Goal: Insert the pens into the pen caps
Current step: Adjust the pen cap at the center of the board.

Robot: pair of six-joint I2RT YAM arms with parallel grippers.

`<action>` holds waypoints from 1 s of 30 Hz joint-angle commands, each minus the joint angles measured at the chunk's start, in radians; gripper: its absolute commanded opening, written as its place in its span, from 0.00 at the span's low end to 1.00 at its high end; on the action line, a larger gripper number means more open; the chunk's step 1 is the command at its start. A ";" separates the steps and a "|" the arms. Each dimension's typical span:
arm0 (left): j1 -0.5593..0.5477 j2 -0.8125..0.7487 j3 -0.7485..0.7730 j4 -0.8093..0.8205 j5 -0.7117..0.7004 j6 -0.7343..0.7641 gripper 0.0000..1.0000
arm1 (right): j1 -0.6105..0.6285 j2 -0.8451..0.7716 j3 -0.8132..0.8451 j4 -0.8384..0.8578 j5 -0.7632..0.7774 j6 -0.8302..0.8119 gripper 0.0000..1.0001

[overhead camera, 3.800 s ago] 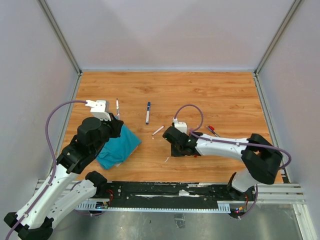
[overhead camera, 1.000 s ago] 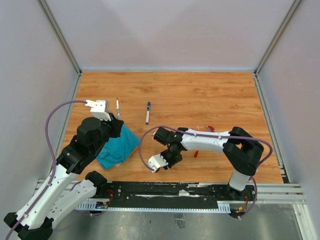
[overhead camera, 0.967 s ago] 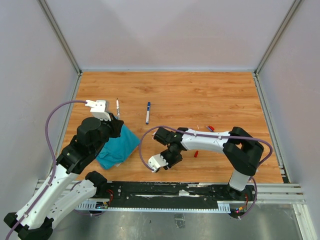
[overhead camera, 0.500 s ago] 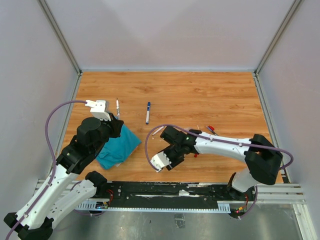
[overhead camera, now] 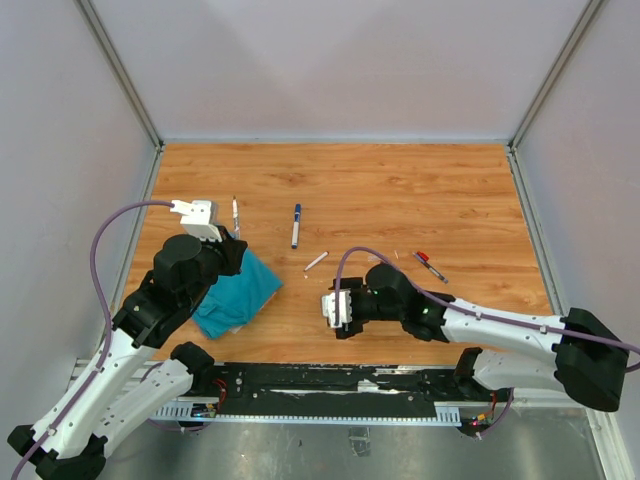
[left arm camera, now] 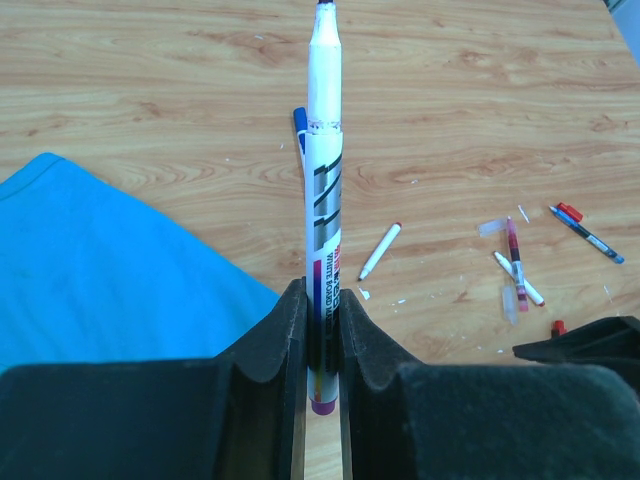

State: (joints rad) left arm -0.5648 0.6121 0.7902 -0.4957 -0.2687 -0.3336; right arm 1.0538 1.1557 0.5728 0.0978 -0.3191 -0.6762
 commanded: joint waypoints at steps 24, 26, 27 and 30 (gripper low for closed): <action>0.004 0.008 -0.003 0.031 0.006 0.015 0.00 | 0.007 0.089 0.320 -0.567 0.756 1.711 0.82; 0.004 0.010 -0.005 0.032 0.005 0.015 0.00 | 0.016 0.128 0.381 -0.682 0.793 1.816 0.82; 0.005 0.011 -0.005 0.034 0.004 0.015 0.00 | 0.019 0.149 0.405 -0.724 0.797 1.853 0.83; 0.005 0.012 -0.004 0.034 0.010 0.015 0.00 | 0.026 0.213 0.466 -0.829 0.791 1.948 0.83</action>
State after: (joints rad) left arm -0.5648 0.6224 0.7902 -0.4953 -0.2680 -0.3336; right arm 1.0592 1.3064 0.9672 -0.4740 0.4072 1.0367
